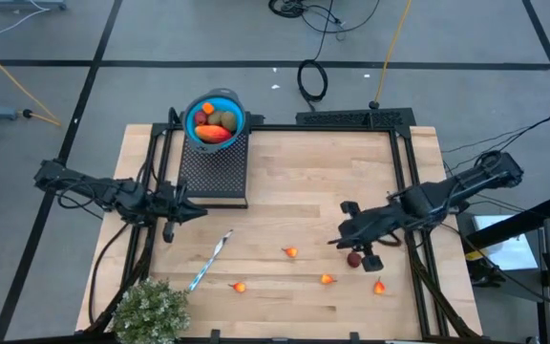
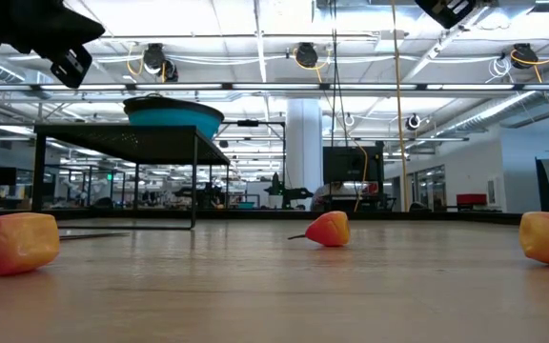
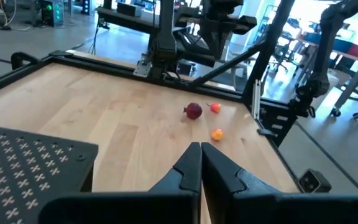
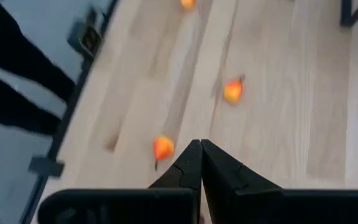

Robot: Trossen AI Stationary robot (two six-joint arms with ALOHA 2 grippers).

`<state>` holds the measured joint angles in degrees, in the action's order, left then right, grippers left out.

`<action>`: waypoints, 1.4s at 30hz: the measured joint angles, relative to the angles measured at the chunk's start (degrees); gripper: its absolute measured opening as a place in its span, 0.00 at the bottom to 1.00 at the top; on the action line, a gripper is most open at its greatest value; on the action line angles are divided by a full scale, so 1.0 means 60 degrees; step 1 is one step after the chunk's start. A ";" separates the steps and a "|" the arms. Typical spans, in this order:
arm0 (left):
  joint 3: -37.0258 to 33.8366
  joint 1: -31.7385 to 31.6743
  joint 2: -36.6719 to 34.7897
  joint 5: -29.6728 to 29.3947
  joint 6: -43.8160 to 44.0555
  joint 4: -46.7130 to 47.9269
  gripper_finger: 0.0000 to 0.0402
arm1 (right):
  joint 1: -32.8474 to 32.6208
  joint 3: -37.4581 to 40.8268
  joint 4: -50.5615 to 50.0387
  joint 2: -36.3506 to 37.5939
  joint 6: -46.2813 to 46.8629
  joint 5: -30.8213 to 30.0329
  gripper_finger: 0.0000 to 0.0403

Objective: Pick & Place Fruit
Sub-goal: Put the red pomegranate into the blue strainer bowl on the shelf

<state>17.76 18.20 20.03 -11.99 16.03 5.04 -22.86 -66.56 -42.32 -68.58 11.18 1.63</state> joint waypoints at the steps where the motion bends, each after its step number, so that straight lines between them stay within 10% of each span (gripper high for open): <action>1: 0.0000 0.0000 -0.0049 0.0042 -0.0036 0.0040 0.03 | -0.0019 -0.0212 -0.0324 -0.0239 0.0042 0.0049 0.00; 11: 0.0000 0.0000 -0.0251 0.0524 -0.0626 0.0173 0.01 | -0.0024 -0.1417 -0.2858 -0.2260 -0.0112 0.1748 0.00; 27: 0.0000 0.0000 -0.0247 0.0571 -0.0395 0.0488 0.04 | -0.0008 -0.1659 -0.3842 -0.3031 -0.2700 0.1745 0.02; 42: 0.0000 0.0000 -0.0247 0.0570 -0.0281 0.0477 0.03 | -0.0002 -0.1659 -0.4034 -0.3030 -0.3038 0.1778 0.44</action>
<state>17.76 18.20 18.55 -8.57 14.34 7.90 -22.87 -76.51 -66.52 -86.76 -7.05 12.29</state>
